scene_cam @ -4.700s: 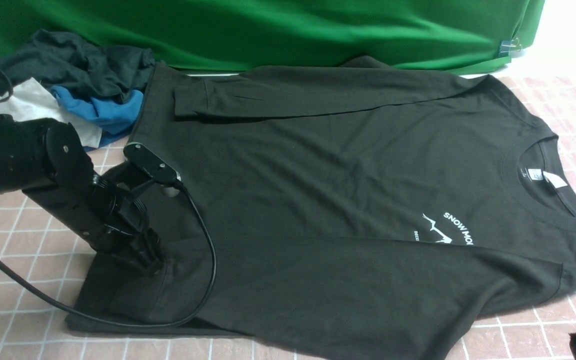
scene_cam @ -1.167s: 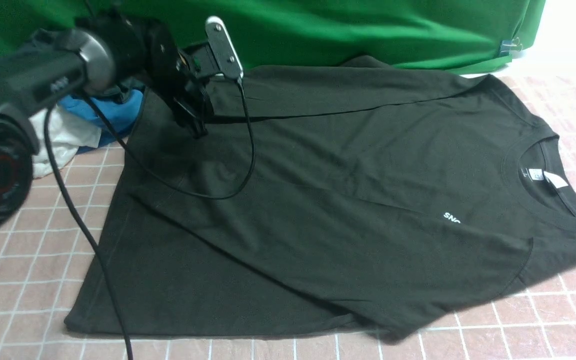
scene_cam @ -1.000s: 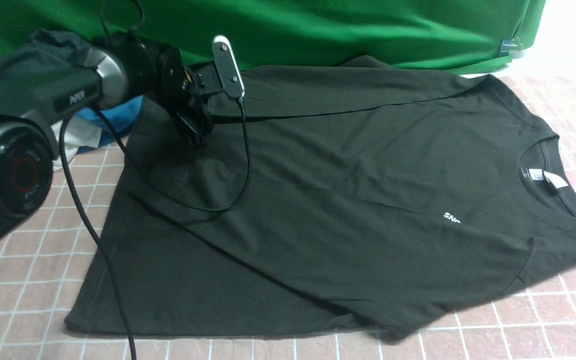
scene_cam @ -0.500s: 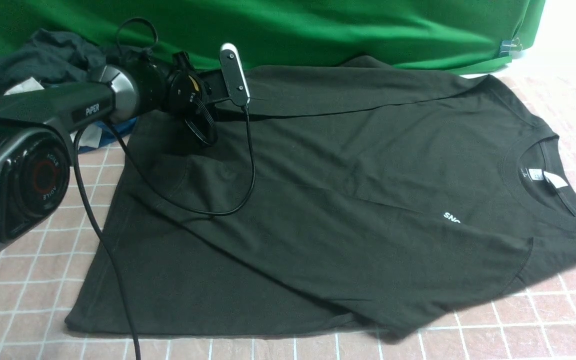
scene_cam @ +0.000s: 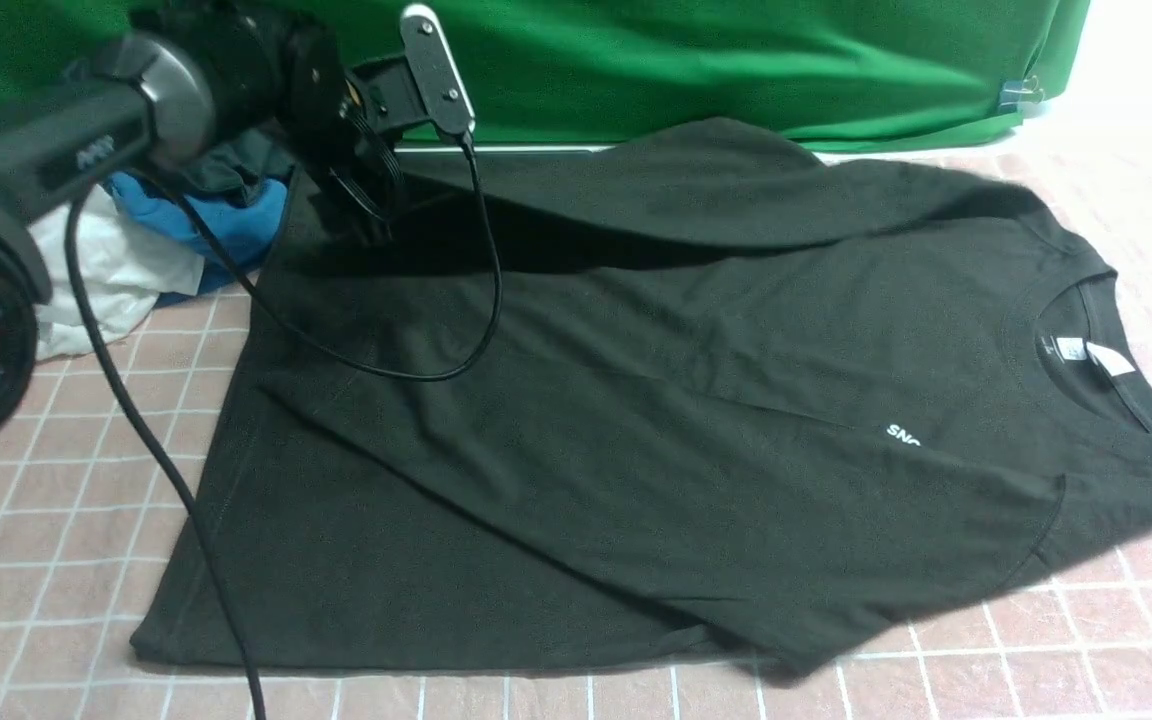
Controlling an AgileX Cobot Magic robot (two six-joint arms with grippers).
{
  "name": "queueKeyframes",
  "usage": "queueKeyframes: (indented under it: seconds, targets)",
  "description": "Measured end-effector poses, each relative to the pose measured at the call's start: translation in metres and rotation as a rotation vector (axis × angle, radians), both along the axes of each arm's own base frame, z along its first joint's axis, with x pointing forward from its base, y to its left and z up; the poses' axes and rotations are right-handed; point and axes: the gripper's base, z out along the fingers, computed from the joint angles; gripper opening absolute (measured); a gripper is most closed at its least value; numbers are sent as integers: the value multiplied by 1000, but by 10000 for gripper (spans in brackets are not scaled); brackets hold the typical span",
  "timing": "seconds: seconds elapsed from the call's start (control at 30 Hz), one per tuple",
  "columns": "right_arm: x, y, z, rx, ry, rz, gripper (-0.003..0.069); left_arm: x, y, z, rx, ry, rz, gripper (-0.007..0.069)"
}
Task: Fold a long-sleeved shirt over a pink coffee tablecloth.
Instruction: 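Fold the left side of the dark shirt inward over its body with the left gripper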
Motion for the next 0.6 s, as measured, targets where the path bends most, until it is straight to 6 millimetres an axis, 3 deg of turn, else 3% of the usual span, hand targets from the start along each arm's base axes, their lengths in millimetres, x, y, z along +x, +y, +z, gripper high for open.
queueKeyframes:
  seconds: [0.43,0.53,0.6]
  targets:
    - [0,0,0,-37,-19,40,22,-57,8,-11,20,246,41,43]
    - [1,1,-1,-43,-27,50,27,-71,7,-20,-22,292,54,89]
    - [1,1,-5,-51,-25,57,29,-78,5,-23,-69,324,71,171]
